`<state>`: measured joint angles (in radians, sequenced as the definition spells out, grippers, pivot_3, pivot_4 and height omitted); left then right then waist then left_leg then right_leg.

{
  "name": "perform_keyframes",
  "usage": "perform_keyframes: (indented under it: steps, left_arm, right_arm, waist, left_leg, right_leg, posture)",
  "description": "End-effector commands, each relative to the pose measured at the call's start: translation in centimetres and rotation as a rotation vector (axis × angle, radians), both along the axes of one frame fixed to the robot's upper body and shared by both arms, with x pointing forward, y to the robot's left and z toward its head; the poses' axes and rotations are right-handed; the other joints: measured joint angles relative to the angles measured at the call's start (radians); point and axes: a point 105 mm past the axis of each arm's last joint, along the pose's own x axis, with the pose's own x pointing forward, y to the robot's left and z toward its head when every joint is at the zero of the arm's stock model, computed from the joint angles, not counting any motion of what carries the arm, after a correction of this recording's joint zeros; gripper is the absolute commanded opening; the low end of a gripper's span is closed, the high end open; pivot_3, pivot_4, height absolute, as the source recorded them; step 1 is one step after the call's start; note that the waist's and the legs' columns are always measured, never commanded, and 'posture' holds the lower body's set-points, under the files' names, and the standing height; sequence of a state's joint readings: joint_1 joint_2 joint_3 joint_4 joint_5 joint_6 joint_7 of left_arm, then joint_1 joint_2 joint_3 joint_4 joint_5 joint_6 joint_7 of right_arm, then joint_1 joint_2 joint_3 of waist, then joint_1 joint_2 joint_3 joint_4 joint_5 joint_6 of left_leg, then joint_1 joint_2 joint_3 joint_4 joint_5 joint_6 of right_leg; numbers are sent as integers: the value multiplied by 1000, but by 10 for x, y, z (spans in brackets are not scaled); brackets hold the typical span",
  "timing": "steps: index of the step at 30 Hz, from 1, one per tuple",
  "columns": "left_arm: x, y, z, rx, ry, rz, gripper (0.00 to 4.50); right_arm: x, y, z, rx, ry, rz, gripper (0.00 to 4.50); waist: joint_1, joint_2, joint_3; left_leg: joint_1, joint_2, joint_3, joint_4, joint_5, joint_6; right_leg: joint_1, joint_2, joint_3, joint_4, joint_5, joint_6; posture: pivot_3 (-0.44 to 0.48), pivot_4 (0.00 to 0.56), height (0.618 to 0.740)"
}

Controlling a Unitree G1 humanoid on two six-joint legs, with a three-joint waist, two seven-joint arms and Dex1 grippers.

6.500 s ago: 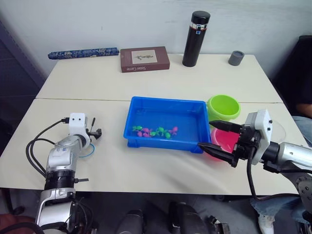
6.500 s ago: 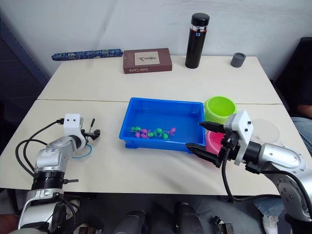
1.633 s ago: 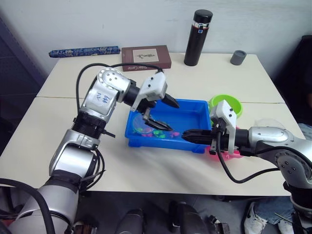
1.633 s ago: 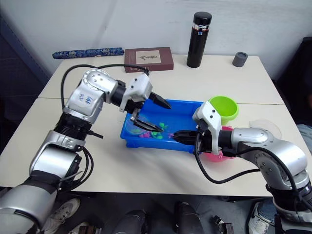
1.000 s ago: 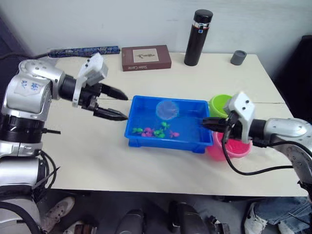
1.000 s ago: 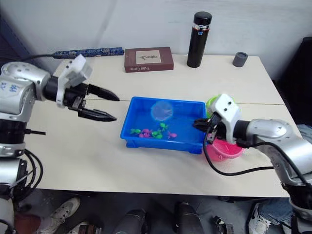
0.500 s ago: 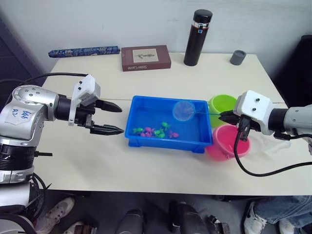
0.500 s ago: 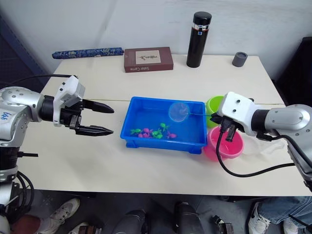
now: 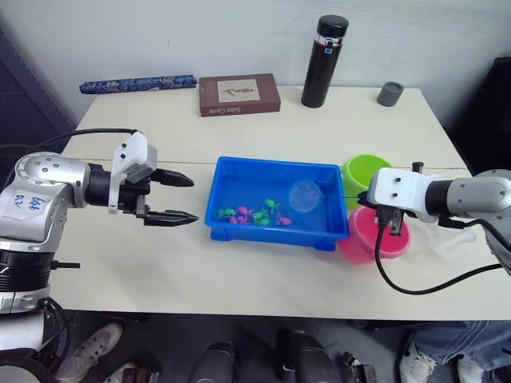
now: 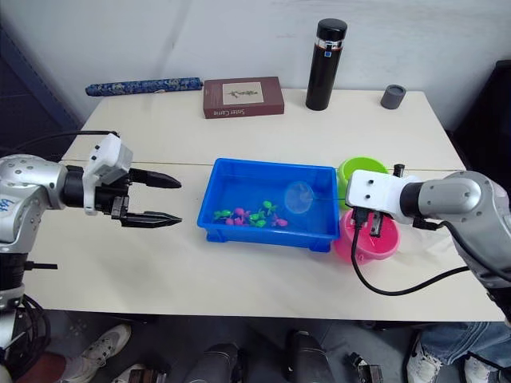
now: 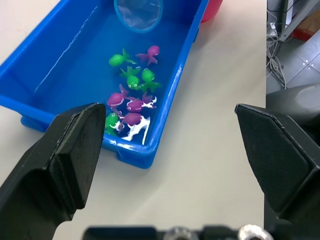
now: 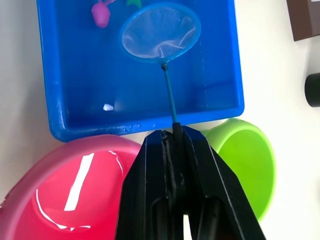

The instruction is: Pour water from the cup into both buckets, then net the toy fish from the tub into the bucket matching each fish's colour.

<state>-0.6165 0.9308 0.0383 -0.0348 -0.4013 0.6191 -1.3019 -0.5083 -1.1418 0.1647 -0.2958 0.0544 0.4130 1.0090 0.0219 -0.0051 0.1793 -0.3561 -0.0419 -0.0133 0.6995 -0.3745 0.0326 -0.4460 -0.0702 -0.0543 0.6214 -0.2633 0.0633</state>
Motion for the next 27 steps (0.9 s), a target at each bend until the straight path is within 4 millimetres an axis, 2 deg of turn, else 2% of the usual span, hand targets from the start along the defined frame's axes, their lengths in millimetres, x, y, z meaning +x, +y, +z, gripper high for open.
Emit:
perform_keyframes:
  steps: [1,17,27]
  left_arm:
    - [-4,2,14,4,-75,-2,4460]
    - [-9,-1,19,-22,-80,12,4460]
    - [-14,0,16,-15,-66,22,4460]
  right_arm:
    - [2,2,6,-37,-38,25,0]
    - [1,16,-14,-96,8,86,0]
    - [1,32,-29,-66,50,113,0]
  waist:
    - [0,0,0]
    - [-1,0,0]
    - [-1,0,0]
  left_leg:
    - [0,0,0,0,0,0]
    - [0,0,0,0,0,0]
    - [0,0,0,0,0,0]
  right_leg:
    - [0,0,0,0,0,0]
    - [0,0,0,1,0,0]
    - [0,0,0,1,0,0]
  posture:
    - [0,150,739]
    - [0,150,739]
    - [0,150,739]
